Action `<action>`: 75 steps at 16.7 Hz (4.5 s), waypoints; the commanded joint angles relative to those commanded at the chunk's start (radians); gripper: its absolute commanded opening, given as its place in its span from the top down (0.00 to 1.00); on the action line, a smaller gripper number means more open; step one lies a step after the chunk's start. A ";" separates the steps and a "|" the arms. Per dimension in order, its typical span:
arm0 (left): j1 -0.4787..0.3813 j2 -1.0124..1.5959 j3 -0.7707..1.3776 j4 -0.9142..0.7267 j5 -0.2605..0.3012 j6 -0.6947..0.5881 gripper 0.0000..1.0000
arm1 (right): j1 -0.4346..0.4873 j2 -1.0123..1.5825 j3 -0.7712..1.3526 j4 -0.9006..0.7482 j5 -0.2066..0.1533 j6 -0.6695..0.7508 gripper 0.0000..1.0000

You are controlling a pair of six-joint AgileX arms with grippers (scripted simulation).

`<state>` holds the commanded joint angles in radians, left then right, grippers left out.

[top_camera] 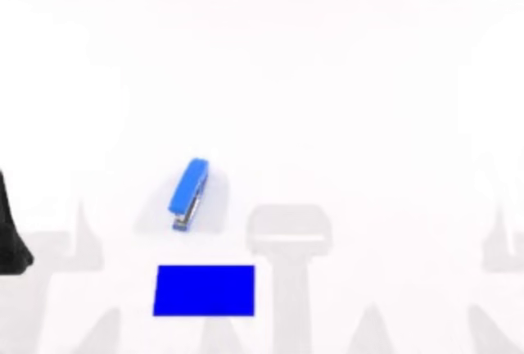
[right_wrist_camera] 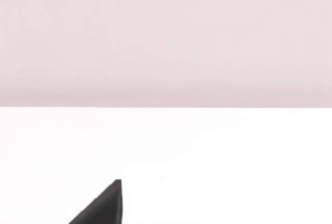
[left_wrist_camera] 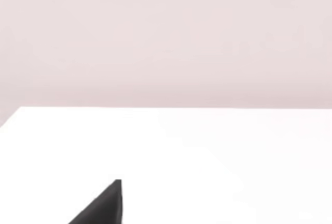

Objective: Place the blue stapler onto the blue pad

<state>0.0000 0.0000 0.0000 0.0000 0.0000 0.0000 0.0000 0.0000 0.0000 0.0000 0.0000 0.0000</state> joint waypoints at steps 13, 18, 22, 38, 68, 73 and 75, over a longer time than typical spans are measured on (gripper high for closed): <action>-0.164 0.683 0.608 -0.430 0.000 -0.076 0.00 | 0.000 0.000 0.000 0.000 0.000 0.000 0.00; -0.279 1.254 1.039 -0.749 -0.004 -0.126 0.00 | 0.000 0.000 0.000 0.000 0.000 0.000 0.00; -0.364 1.626 1.344 -0.979 -0.005 -0.165 0.00 | 0.000 0.000 0.000 0.000 0.000 0.000 0.00; -0.468 2.097 1.750 -1.237 -0.002 -0.216 0.00 | 0.000 0.000 0.000 0.000 0.000 0.000 0.00; -0.469 2.195 1.513 -0.903 -0.001 -0.213 1.00 | 0.000 0.000 0.000 0.000 0.000 0.000 0.00; -0.469 2.180 1.517 -0.907 0.003 -0.215 1.00 | 0.000 0.000 0.000 0.000 0.000 0.000 0.00; -0.469 2.178 1.533 -0.924 0.002 -0.215 1.00 | 0.000 0.000 0.000 0.000 0.000 0.000 0.00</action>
<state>-0.4692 2.1780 1.5330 -0.9236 0.0024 -0.2145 0.0000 0.0000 0.0000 0.0000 0.0000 0.0000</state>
